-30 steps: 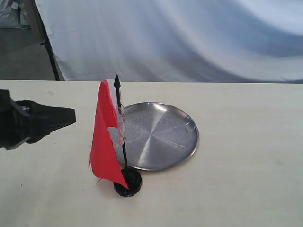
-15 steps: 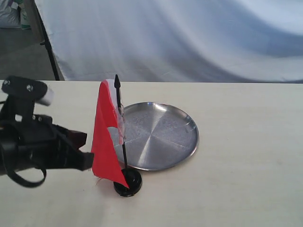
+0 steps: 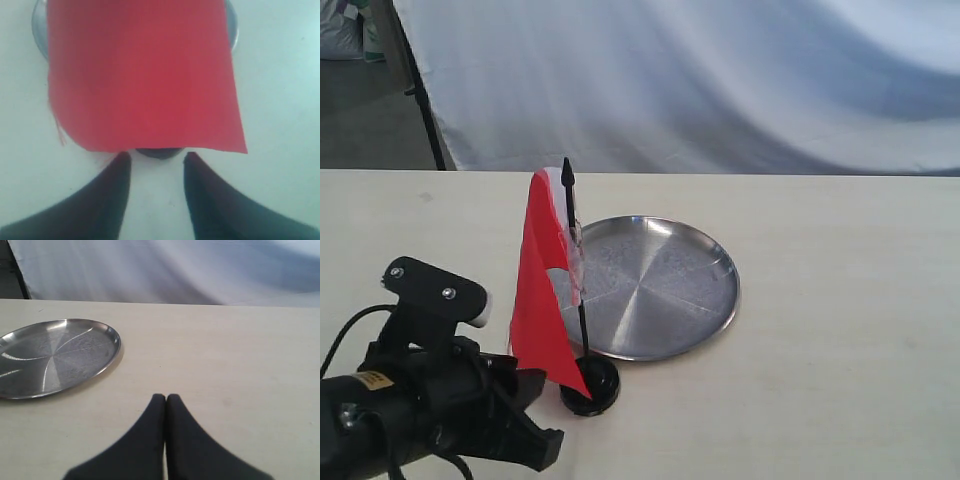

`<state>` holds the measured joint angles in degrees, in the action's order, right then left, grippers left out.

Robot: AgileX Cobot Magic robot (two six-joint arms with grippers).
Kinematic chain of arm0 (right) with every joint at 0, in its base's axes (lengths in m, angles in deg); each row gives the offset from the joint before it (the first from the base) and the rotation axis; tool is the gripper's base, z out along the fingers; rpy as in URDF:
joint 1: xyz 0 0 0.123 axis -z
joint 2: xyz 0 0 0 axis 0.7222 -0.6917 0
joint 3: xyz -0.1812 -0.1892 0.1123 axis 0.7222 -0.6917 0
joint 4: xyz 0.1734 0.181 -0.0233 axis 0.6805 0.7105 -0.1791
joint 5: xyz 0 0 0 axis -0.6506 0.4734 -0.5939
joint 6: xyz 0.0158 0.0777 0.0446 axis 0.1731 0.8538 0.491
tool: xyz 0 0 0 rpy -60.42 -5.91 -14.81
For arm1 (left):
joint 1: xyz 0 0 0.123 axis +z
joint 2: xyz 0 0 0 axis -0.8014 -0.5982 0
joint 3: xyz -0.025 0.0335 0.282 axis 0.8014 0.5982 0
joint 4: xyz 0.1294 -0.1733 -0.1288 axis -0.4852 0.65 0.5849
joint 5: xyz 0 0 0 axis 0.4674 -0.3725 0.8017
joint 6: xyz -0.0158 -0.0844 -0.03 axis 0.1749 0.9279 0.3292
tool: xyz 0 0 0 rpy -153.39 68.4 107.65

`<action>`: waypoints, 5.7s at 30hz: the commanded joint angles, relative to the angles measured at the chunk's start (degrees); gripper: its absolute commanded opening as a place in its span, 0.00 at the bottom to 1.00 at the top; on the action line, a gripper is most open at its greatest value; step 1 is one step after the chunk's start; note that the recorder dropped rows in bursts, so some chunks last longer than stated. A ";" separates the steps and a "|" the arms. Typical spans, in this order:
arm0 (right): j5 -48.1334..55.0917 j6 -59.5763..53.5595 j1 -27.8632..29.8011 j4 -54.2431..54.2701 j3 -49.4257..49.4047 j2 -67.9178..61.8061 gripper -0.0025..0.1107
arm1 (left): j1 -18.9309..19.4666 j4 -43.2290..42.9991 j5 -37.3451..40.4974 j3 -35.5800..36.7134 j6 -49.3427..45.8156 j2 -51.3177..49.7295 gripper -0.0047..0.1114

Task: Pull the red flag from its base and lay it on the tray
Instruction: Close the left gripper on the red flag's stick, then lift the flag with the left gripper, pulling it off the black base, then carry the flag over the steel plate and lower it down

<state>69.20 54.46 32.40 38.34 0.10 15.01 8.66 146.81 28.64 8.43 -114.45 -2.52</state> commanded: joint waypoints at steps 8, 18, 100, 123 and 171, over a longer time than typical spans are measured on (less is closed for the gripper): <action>-0.40 0.13 -0.08 0.15 -0.20 0.40 0.02 | -0.40 0.00 -5.10 -2.17 4.79 -10.85 0.54; -0.40 0.13 -0.08 0.15 -0.20 0.40 0.02 | -0.40 -2.55 -2.70 -12.90 4.08 -18.45 0.54; -0.40 0.13 -0.08 0.15 -0.20 0.40 0.02 | 3.89 -19.75 -11.14 -23.32 -7.28 -21.70 0.04; -0.40 0.13 -0.08 0.15 -0.20 0.40 0.02 | 12.04 -19.97 5.06 -33.13 12.52 -21.70 0.04; -0.40 0.13 -0.08 0.15 -0.20 0.40 0.02 | 27.47 34.41 50.99 -56.91 -23.22 -54.71 0.05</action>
<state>69.20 54.46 32.40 38.34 0.10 15.01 36.07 181.41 80.38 -48.46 -137.49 -56.40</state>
